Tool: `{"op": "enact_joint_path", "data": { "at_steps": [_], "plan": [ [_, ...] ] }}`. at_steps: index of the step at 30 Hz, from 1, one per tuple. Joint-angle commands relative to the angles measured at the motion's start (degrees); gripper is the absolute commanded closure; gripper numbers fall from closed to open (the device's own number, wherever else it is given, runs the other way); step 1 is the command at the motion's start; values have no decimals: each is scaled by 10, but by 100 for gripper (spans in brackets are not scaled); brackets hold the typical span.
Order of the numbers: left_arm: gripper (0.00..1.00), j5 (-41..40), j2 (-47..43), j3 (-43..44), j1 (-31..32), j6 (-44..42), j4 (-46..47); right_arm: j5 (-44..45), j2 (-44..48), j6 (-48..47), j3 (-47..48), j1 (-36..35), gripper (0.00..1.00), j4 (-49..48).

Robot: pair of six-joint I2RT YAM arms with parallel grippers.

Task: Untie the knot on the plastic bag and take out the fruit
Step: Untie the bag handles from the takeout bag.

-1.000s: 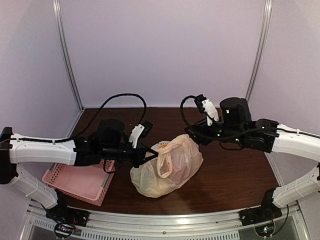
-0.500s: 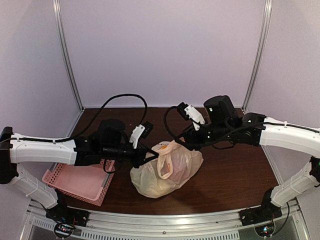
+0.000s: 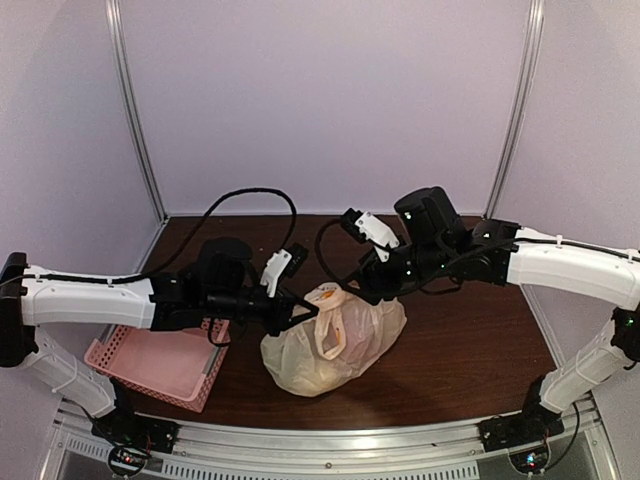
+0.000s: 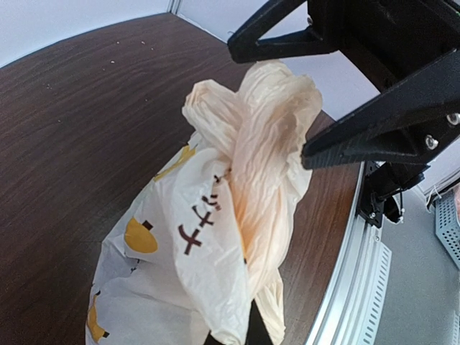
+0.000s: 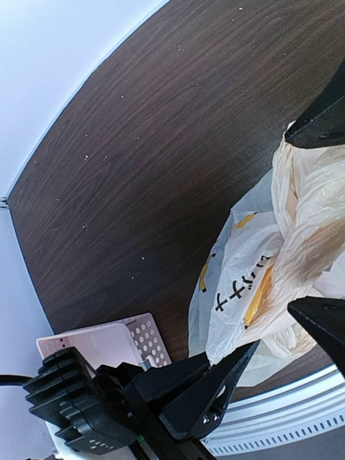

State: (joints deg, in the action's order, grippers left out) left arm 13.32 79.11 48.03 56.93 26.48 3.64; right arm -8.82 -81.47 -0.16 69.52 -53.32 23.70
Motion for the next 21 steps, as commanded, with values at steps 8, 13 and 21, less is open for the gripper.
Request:
{"op": "enact_joint_path", "data": {
  "at_steps": [8,13,21],
  "plan": [
    [100,7,4,16,-3,-1,9,27,-21,-16,-5,2,32,4],
    [100,4,5,16,-3,-2,9,43,-16,-8,-17,2,41,-8],
    [100,-20,8,19,-3,5,1,48,-1,18,-49,2,78,-47]
  ]
}}
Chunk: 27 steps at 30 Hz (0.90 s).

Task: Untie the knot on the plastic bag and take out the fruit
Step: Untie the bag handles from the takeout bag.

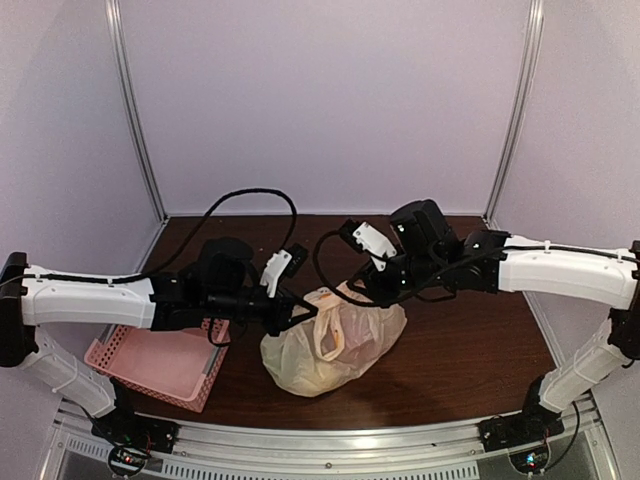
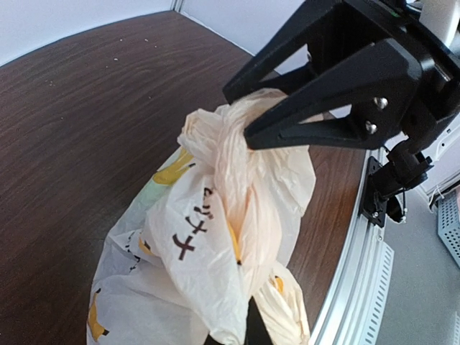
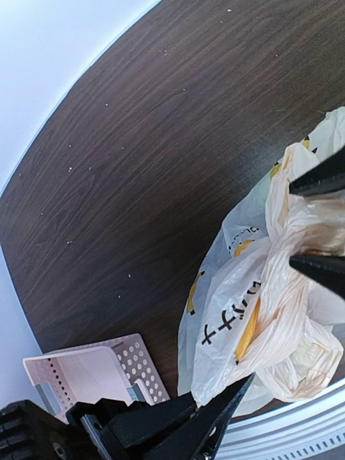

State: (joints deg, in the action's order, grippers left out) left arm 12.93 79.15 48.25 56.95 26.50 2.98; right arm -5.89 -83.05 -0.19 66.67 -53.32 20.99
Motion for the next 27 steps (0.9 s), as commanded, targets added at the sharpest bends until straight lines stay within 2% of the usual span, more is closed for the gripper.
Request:
{"op": "enact_joint_path", "data": {
  "at_steps": [1,4,8,23,27],
  "plan": [
    [100,-19,7,17,-4,5,5,18,16,21,-23,2,83,-23],
    [100,-27,6,16,-3,8,4,14,20,28,-30,2,92,-33],
    [100,-34,3,17,-4,10,5,16,32,38,-43,2,100,-54],
    [100,-78,-10,50,-19,-2,-8,143,83,111,-75,13,100,-106],
    [100,-86,-23,34,-28,-3,3,163,107,125,-86,21,100,-121]
  ]
}}
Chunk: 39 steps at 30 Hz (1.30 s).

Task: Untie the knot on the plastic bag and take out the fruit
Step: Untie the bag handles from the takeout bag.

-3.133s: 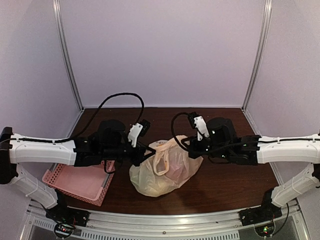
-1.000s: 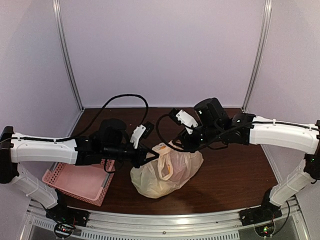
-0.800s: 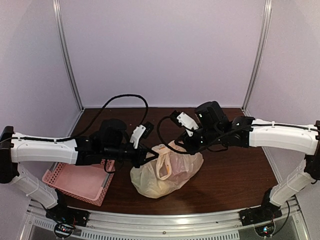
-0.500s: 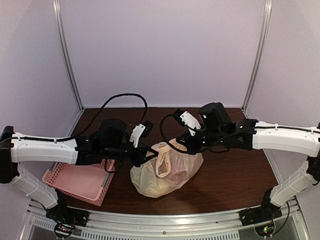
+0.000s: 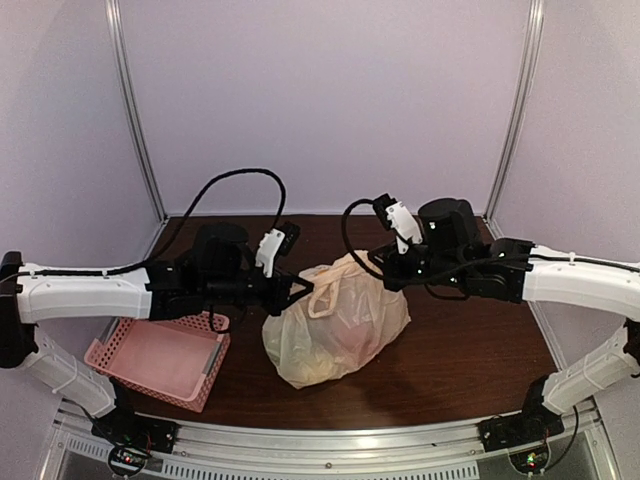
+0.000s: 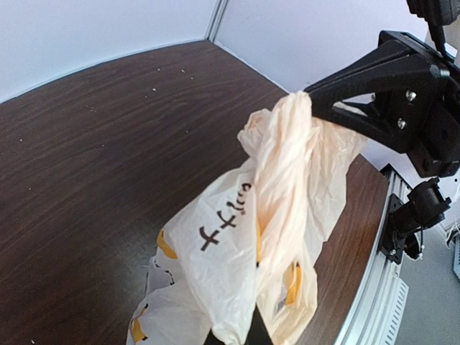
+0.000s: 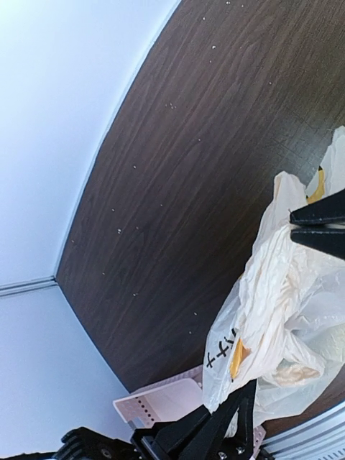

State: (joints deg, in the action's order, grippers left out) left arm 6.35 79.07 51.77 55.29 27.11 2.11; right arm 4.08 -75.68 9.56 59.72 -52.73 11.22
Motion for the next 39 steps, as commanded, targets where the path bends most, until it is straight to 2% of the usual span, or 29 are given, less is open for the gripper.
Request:
{"op": "enact_joint_path", "data": {
  "at_steps": [1,8,16,19,24,27,31,35,39],
  "plan": [
    [100,-20,-25,-10,-14,-7,18,65,38,31,-24,16,100,-31],
    [100,-1,-38,-76,-22,19,53,31,37,78,-82,21,100,-76],
    [99,4,-43,-80,-21,2,30,-11,52,99,-112,21,100,-109],
    [83,3,-53,-63,-21,-16,15,-27,57,99,-110,21,100,-111],
    [42,-24,-85,-37,-10,-63,-9,-39,55,106,-111,21,100,-131],
    [34,-46,-98,-18,1,-100,-18,-39,54,109,-112,21,100,-136],
    [35,-51,-87,28,19,-130,-49,-39,55,112,-111,21,100,-141],
    [49,-49,-50,63,34,-134,-55,-40,51,116,-111,21,100,-143],
    [58,-52,-6,85,47,-132,-55,-39,48,119,-111,21,100,-144]
  ]
}}
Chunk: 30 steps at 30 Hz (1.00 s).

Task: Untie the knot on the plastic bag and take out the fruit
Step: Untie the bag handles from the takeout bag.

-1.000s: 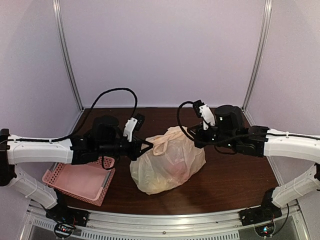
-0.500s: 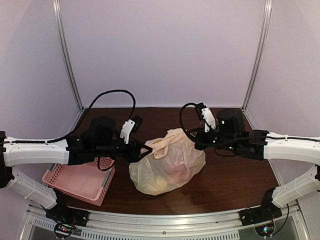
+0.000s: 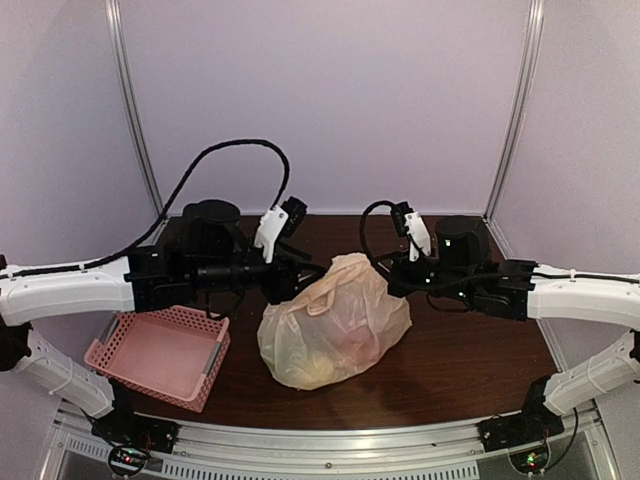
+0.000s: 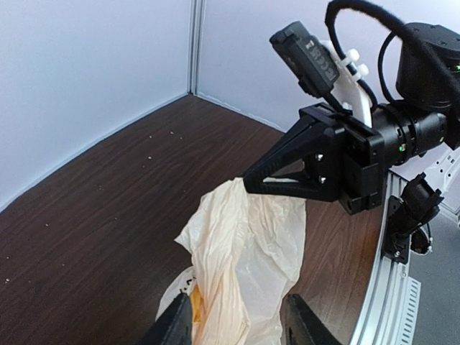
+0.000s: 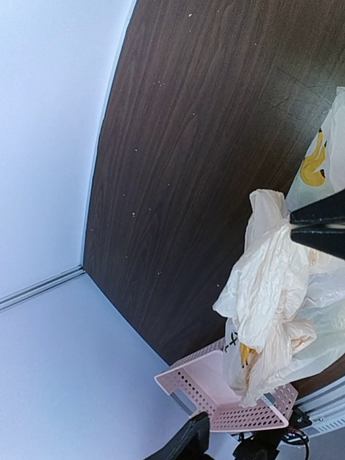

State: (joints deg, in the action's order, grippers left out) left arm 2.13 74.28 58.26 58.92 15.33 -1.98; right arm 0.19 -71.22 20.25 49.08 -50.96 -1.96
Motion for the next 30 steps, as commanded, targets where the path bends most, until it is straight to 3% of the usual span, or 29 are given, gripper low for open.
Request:
{"op": "enact_joint_path", "data": {
  "at_steps": [1,5,24,30],
  "plan": [
    [60,-10,53,26,14,-14,-13,0,2,13,-5,3,100,-12],
    [67,-13,95,46,23,-15,-15,-10,3,13,-5,3,100,-10],
    [68,-117,115,47,30,-19,-37,-23,7,18,-13,3,100,-15],
    [89,-120,114,47,32,-17,-39,-20,9,21,-16,3,100,-17]
  ]
}}
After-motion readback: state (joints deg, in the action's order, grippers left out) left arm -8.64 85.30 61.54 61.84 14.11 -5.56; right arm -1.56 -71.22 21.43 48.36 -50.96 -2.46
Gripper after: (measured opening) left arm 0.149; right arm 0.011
